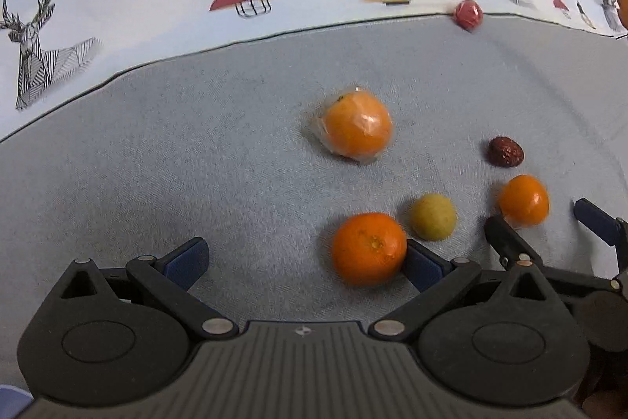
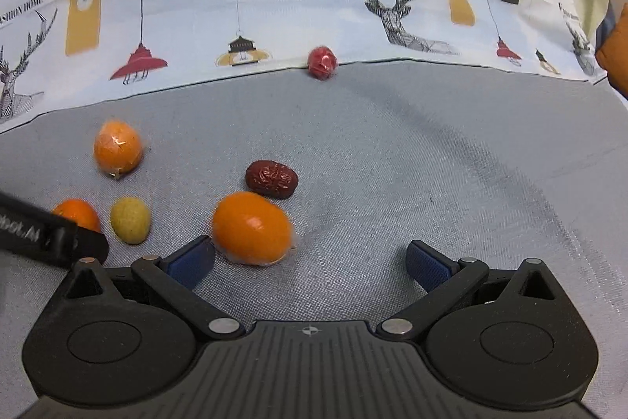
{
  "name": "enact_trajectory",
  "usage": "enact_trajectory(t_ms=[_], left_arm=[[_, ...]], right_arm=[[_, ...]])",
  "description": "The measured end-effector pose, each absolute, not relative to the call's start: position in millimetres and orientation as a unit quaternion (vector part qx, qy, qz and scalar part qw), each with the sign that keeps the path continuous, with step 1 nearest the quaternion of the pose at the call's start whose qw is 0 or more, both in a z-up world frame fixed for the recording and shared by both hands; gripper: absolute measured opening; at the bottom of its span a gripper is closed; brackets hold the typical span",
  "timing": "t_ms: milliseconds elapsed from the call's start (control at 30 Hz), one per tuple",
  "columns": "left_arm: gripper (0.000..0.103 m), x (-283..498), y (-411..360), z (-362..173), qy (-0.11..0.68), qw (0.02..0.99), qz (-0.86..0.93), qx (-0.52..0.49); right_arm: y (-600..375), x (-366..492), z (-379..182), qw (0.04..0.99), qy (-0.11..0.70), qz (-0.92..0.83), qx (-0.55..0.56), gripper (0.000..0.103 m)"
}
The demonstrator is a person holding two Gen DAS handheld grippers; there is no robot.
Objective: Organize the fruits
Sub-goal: 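Grasp a mandarin orange with the left tool while the right tool grasps another orange, then carry both oranges over the blue plate and open both tools to drop them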
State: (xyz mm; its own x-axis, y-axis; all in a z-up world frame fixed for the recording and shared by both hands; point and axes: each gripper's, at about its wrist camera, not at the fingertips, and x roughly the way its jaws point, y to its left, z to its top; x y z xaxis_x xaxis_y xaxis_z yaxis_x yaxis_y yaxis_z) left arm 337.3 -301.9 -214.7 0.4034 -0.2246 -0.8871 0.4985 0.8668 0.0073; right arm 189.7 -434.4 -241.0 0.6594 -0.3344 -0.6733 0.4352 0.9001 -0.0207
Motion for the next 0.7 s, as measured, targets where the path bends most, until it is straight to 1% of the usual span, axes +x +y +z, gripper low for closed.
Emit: enact_trajectory(t_ms=[67,100,133,167,200,233,300,400,533,700], left_arm=[[0.101,336.1,-303.6,-213.6,0.491,0.830,-0.221,0.146],[0.090,334.0,-304.1,-211.7,0.484,0.833,-0.226,0.144],[0.080,330.4,-305.2,-208.4,0.479,0.833,-0.238,0.143],[0.058,326.2,-306.8,-204.9,0.472,0.832,-0.252,0.148],[0.041,321.9,-309.6,-200.6,0.462,0.832,-0.265,0.157],[0.037,317.8,-312.7,-198.1,0.455,0.831,-0.271,0.170],[0.037,306.3,-310.5,-190.2,0.440,0.835,-0.277,0.179],[0.037,285.8,-291.1,-167.9,0.443,0.837,-0.279,0.160],[0.037,236.4,-246.2,-119.0,0.427,0.852,-0.273,0.133],[0.037,169.1,-175.6,-67.5,0.439,0.855,-0.258,0.096]], right_arm=[[-431.2,188.7,-241.8,0.912,0.345,-0.213,0.063,0.102],[-430.0,189.3,-241.8,0.913,0.343,-0.212,0.058,0.101],[-429.5,189.7,-240.8,0.916,0.341,-0.204,0.057,0.089],[-428.4,188.6,-238.6,0.922,0.335,-0.186,0.060,0.066],[-426.7,186.9,-235.8,0.927,0.329,-0.171,0.059,0.056],[-423.6,187.6,-233.9,0.930,0.327,-0.158,0.053,0.041],[-419.5,188.9,-230.1,0.927,0.336,-0.161,0.048,0.040],[-419.6,177.0,-214.1,0.917,0.347,-0.181,0.080,0.040],[-407.5,124.9,-164.8,0.924,0.313,-0.190,0.107,0.040],[-358.5,41.1,-95.6,0.941,0.290,-0.137,0.107,0.040]])
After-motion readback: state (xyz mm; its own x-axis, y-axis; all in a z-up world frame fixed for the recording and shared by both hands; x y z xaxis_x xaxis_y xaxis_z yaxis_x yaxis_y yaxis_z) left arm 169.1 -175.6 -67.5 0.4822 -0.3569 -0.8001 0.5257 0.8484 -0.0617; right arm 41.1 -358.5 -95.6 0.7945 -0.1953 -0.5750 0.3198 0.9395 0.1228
